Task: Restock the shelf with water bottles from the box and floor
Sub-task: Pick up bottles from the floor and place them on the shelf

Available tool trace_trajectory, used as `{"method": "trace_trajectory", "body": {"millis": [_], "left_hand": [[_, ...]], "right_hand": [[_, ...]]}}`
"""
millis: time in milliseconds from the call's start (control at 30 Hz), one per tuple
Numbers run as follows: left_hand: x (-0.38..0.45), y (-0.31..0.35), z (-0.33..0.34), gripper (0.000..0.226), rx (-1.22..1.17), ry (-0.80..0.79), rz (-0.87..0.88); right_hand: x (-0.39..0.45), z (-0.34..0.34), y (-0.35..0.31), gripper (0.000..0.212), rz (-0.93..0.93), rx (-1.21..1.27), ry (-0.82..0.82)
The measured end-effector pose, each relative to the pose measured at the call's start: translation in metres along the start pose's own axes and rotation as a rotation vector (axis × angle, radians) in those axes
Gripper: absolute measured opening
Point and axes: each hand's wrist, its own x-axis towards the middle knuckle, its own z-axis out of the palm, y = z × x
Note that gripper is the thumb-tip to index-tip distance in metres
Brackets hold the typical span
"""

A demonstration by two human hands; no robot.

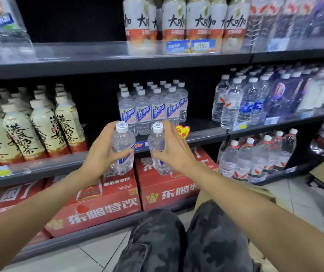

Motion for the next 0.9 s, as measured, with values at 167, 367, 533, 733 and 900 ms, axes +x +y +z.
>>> {"method": "trace_trajectory", "body": {"millis": [167,367,533,733,900], "left_hand": [[0.047,0.038,0.021,0.074,0.016,-0.025,0.111],[0.092,0.078,0.049,0.070,0.049,-0.056,0.222],[0.128,0.103,0.068,0.073,0.062,-0.065,0.315],[0.170,0.109,0.089,0.073,0.168,-0.073,0.353],[0.198,0.105,0.109,0.075,0.157,-0.085,0.340]], "right_hand": [[-0.003,-0.051,0.029,0.065,0.042,-0.020,0.095],[-0.004,-0.100,0.065,0.061,0.025,-0.073,0.187],[0.008,-0.130,0.091,0.062,0.026,-0.090,0.233],[0.032,-0.156,0.118,0.065,0.072,-0.040,0.247],[0.058,-0.161,0.135,0.066,0.076,-0.078,0.240]]}}
